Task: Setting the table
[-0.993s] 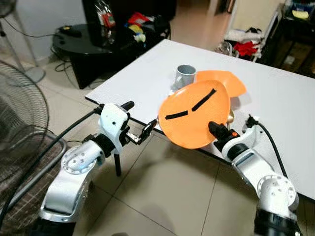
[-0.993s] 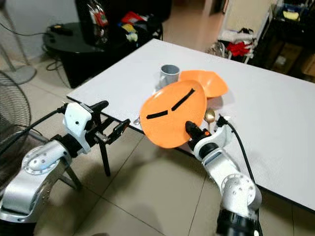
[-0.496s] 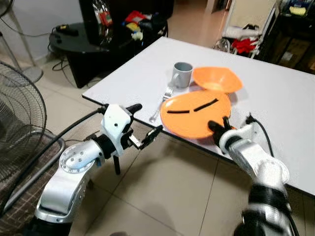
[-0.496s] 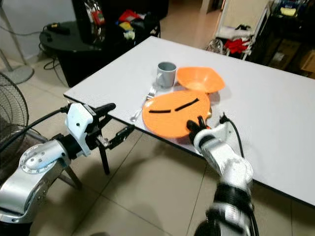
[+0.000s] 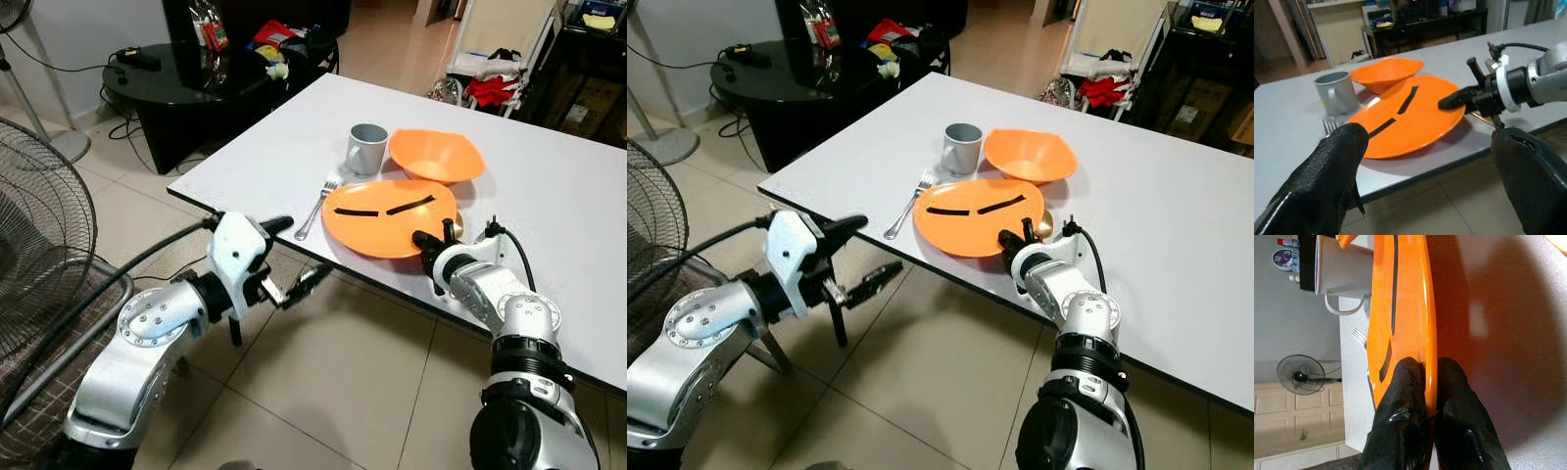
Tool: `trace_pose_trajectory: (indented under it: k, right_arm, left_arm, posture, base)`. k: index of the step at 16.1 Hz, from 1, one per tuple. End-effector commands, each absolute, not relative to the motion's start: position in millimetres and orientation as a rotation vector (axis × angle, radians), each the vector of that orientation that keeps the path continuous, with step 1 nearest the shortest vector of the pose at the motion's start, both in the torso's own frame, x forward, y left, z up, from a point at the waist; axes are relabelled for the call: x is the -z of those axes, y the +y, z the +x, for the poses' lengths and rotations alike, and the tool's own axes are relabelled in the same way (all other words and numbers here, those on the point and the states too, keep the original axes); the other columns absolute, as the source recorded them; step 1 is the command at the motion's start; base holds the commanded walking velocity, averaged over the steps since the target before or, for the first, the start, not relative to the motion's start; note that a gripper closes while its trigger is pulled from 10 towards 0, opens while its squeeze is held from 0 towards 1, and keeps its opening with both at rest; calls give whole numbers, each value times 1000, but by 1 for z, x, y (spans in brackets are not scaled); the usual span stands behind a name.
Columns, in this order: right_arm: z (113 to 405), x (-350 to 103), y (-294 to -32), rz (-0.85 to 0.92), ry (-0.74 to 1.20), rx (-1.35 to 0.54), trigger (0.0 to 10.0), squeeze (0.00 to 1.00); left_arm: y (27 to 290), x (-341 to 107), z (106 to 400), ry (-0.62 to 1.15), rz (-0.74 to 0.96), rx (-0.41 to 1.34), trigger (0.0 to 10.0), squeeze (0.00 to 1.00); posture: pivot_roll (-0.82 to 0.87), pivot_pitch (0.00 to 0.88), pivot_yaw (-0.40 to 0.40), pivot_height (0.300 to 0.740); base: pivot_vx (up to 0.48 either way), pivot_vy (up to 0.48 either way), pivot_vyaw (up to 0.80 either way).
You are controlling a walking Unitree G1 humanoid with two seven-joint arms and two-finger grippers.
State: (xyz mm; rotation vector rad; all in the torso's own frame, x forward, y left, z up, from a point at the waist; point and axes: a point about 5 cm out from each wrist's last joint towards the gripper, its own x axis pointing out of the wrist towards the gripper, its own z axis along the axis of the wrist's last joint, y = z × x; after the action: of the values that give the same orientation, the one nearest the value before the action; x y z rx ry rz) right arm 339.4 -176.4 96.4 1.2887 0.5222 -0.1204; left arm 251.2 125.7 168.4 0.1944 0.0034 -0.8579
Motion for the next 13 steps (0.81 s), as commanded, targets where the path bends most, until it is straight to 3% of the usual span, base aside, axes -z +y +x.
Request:
trace_pose_trajectory:
  k: [1, 2, 3, 4, 5, 13]
  right_arm:
    - [340, -98, -180, 1283, 508, 135, 10000, 0]
    - [340, -97, -181, 1275, 501, 139, 10000, 0]
    - [340, -96, -182, 1278, 484, 142, 10000, 157]
    - [340, -95, -183, 1254, 475, 152, 10000, 898]
    - [340, -95, -183, 1242, 465, 152, 10000, 1000]
    - [332, -103, -175, 914, 537, 16, 10000, 1000]
  left_arm:
    - [122, -170, 250, 0, 201, 875, 10000, 0]
    - [122, -171, 250, -2, 201, 874, 10000, 0]
    - [122, -171, 251, -3, 201, 874, 10000, 0]
    - [121, -171, 251, -2, 202, 876, 10000, 0]
    - [122, -171, 251, -1, 204, 877, 10000, 0]
    - [123, -171, 248, 7, 216, 870, 10000, 0]
  posture:
    - [59, 0, -24, 740]
    - [59, 0, -24, 740]
    - [59, 0, -20, 740]
    - [58, 0, -19, 740]
    - [57, 0, -14, 740]
    - [62, 0, -17, 740]
  base:
    - [0, 0, 0]
    - [0, 0, 0]
    - [0, 0, 0]
    - [0, 0, 0]
    - [0, 0, 0]
    - [0, 0, 0]
